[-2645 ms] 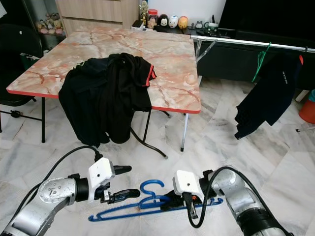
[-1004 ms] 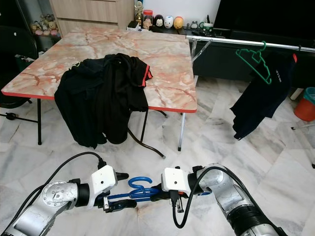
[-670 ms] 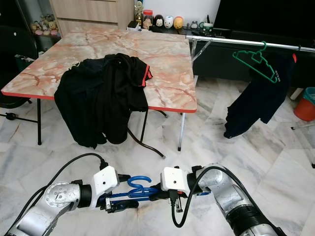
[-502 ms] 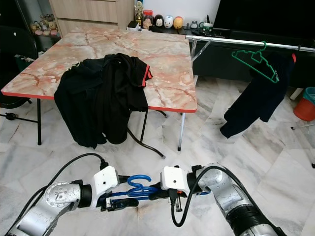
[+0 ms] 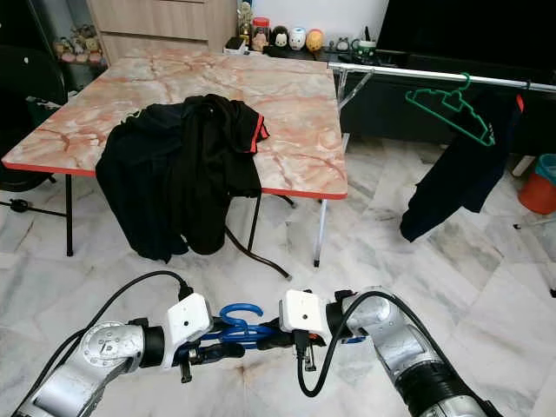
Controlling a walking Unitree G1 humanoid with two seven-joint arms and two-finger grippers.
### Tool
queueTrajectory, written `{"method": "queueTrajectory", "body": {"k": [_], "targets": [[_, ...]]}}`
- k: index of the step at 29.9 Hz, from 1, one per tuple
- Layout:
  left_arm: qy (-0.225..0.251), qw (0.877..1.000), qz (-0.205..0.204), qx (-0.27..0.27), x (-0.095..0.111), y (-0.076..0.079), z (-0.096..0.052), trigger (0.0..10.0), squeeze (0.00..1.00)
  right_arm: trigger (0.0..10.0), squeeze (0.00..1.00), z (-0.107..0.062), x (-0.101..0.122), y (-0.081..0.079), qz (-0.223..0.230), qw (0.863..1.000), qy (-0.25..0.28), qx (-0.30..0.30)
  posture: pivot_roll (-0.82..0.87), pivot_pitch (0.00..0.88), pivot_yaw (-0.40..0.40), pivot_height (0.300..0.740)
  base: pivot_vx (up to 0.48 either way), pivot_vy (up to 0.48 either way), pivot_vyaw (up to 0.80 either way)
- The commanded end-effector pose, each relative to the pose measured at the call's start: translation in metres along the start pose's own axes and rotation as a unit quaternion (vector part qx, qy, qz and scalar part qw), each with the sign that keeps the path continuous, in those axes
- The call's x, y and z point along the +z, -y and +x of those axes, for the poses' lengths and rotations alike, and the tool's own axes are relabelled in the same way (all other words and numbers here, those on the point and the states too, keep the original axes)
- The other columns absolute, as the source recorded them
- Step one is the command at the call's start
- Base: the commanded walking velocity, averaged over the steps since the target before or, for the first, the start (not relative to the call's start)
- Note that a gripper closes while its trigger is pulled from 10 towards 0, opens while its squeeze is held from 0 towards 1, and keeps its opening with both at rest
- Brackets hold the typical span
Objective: Hang hanger
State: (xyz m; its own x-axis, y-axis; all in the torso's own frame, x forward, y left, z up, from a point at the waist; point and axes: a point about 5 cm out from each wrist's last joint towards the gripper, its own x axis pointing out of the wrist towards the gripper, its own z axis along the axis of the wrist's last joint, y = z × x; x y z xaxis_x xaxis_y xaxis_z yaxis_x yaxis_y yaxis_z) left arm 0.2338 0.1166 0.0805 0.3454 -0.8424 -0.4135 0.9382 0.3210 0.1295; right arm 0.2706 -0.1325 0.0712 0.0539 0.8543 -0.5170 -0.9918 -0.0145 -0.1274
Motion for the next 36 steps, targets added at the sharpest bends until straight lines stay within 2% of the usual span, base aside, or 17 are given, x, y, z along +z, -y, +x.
{"method": "queueTrajectory", "body": {"k": [1, 22, 23, 36], "targets": [[-0.002, 1.000, 0.000, -0.007, 0.0005, 0.0007, 0.0008, 0.0, 0.00, 10.0, 0.00, -0.0021, 0.0048, 0.0029, -0.004, 1.000, 0.013, -0.010, 0.10, 0.000, -0.088, 0.740, 0.000, 0.000, 0.00], [-0.006, 1.000, 0.001, -0.017, -0.0014, 0.0022, -0.0004, 0.0, 0.00, 10.0, 0.00, -0.0030, 0.0000, -0.0009, 0.009, 1.000, 0.011, -0.005, 0.11, 0.000, -0.088, 0.740, 0.000, 0.000, 0.00], [-0.005, 1.000, 0.001, -0.017, -0.0012, 0.0019, -0.0008, 0.0, 0.00, 10.0, 1.00, -0.0030, 0.0003, -0.0005, 0.011, 1.000, 0.013, -0.006, 0.11, 0.000, -0.089, 0.740, 0.000, 0.000, 0.00], [-0.008, 1.000, 0.003, -0.019, -0.0034, 0.0005, -0.0041, 0.0, 0.00, 10.0, 1.00, -0.0035, 0.0020, -0.0056, 0.022, 0.999, 0.028, 0.027, 0.11, 0.000, -0.089, 0.740, 0.000, 0.000, 0.00]]}}
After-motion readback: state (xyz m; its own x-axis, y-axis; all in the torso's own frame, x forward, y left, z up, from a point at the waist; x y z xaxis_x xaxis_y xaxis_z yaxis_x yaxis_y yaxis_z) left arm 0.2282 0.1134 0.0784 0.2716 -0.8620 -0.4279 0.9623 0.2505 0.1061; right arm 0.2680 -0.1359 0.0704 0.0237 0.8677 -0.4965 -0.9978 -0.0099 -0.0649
